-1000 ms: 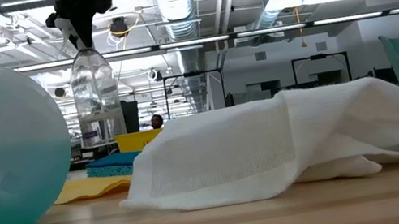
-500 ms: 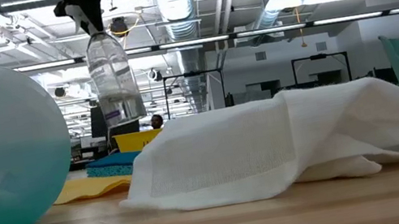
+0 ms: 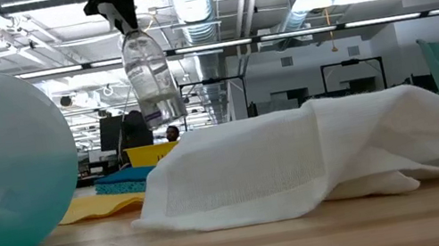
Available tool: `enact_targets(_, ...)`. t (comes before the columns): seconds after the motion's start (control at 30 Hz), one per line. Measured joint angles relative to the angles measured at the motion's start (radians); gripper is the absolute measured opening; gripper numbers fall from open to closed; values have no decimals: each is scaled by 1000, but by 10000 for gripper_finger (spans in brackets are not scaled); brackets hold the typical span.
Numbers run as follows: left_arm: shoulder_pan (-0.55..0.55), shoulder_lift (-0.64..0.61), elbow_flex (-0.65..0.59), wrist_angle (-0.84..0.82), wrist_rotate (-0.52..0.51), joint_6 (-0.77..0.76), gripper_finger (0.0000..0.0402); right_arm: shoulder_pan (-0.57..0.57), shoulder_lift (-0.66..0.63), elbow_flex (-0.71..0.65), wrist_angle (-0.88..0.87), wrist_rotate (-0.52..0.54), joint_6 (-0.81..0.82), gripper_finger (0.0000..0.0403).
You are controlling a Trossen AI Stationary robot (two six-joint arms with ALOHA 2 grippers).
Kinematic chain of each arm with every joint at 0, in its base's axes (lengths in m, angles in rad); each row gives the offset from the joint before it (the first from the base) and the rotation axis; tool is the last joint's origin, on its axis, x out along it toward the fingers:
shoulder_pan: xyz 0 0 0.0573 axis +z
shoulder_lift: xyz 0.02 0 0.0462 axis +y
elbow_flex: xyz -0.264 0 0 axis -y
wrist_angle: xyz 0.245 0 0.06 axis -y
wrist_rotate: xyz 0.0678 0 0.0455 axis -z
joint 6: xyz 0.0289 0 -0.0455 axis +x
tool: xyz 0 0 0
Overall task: Pick & Place Kitchen Items
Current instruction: Put the transparent spray bottle into the top yellow bin
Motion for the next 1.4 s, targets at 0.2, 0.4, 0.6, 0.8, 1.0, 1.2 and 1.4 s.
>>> enact_targets(0.2,0,57,24,38,2,45,132,0,0,0,0,0,0,108)
enact_targets(0.4,0,127,87,73,4,73,132,0,0,0,0,0,-3,108)
enact_targets(0.6,2,214,172,77,7,94,132,0,0,0,0,0,-3,108)
enact_targets(0.8,6,284,223,87,10,112,131,0,0,0,1,0,-11,108)
enact_targets(1.0,13,316,233,157,40,142,131,0,0,0,1,1,-18,108)
enact_targets(1.2,21,326,233,188,53,147,131,0,0,0,23,3,-40,108)
enact_targets(1.4,23,343,233,205,52,147,131,0,0,0,28,3,-51,108)
